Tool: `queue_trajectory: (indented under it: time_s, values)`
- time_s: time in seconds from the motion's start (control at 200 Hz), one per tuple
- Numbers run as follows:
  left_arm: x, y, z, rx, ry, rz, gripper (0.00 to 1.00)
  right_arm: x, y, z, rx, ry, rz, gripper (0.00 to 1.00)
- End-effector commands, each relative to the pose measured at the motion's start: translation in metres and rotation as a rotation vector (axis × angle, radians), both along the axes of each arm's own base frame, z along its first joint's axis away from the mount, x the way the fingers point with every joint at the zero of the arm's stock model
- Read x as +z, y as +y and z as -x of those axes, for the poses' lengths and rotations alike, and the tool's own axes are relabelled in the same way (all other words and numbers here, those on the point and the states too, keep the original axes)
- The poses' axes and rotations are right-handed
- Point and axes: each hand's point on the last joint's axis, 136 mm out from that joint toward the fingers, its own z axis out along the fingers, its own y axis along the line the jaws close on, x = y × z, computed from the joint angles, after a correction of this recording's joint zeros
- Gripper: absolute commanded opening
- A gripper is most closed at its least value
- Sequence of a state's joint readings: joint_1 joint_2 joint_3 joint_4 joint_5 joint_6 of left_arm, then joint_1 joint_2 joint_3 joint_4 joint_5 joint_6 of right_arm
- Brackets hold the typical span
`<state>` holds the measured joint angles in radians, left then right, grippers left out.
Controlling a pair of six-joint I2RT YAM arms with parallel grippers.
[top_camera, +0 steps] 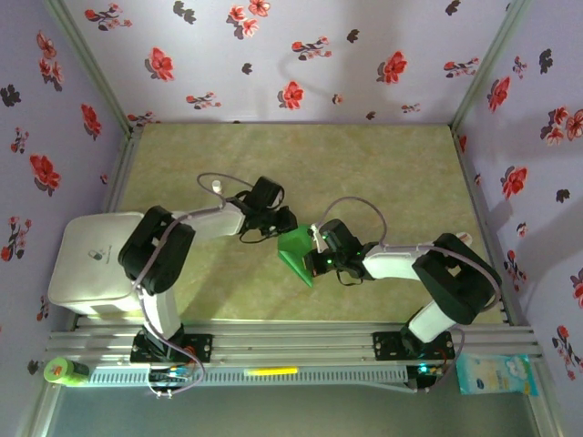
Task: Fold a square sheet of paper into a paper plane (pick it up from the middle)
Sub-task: Third fold the triangle at the center of the table.
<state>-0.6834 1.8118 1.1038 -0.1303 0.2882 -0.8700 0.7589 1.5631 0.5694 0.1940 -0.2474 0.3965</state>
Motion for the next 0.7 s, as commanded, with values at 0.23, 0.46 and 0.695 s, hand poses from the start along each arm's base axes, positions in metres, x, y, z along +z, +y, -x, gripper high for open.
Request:
queue_trajectory:
  time_s: [0.23,0.46,0.695]
  values:
    - [0.048,0.004,0.04,0.1,-0.061,0.21,0.0,-0.007,-0.003,-0.002,-0.029,0.021,0.015,0.0]
    - [0.022,-0.007,0.07,0.138,-0.01,0.277,0.0,-0.006,-0.002,-0.004,-0.033,0.018,0.013,0.0]
    - [-0.004,-0.004,0.077,0.155,0.015,0.241,0.0,-0.007,-0.003,-0.004,-0.035,0.023,0.015,0.0]
